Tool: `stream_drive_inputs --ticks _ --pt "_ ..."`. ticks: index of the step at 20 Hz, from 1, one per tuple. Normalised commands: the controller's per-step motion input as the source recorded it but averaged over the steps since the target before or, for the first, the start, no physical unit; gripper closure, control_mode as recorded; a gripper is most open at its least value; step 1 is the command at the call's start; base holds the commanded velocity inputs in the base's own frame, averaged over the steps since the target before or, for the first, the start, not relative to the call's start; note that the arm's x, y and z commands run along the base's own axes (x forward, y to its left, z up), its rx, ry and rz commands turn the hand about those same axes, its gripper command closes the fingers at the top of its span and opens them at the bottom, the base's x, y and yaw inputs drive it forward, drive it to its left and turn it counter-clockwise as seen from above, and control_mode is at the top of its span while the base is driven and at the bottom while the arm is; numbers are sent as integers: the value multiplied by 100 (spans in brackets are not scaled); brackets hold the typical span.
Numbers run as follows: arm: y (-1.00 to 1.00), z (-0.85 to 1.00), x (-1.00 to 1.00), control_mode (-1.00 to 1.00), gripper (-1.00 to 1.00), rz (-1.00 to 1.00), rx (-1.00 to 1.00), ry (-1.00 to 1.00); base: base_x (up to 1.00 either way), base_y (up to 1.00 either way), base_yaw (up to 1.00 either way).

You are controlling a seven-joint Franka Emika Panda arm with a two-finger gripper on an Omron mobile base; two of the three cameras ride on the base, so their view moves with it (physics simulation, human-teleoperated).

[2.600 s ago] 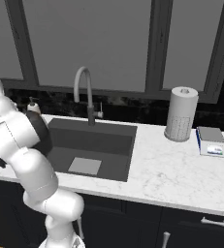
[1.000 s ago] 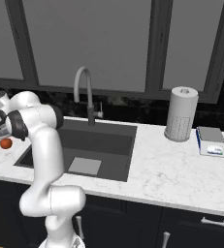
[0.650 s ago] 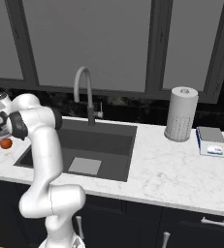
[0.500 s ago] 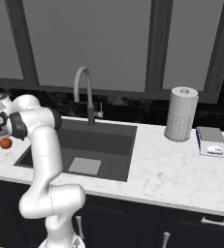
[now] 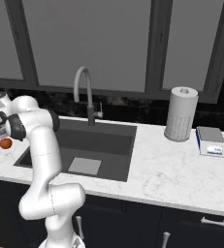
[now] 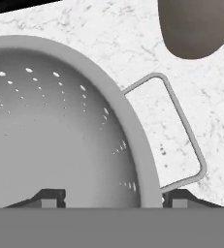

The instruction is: Put the colander in the sink, put the orange in the colander, and turn on the sink faucet and pour water over the colander.

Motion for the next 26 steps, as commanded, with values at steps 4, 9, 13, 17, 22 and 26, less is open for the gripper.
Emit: stream_drive_inputs --ticks 4,9,13,17,22,26 --pt "0 -1 0 -100 100 0 0 0 0 0 0" --pt "0 0 0 -100 100 0 0 0 0 0 0" --pt "0 0 0 -100 100 0 0 0 0 0 0" --pt "-16 0 -8 -100 100 0 0 0 0 0 0" --pt "-39 16 -12 -100 100 -2 0 0 0 0 0" --pt "-52 27 -17 -100 100 -5 1 0 0 0 0"
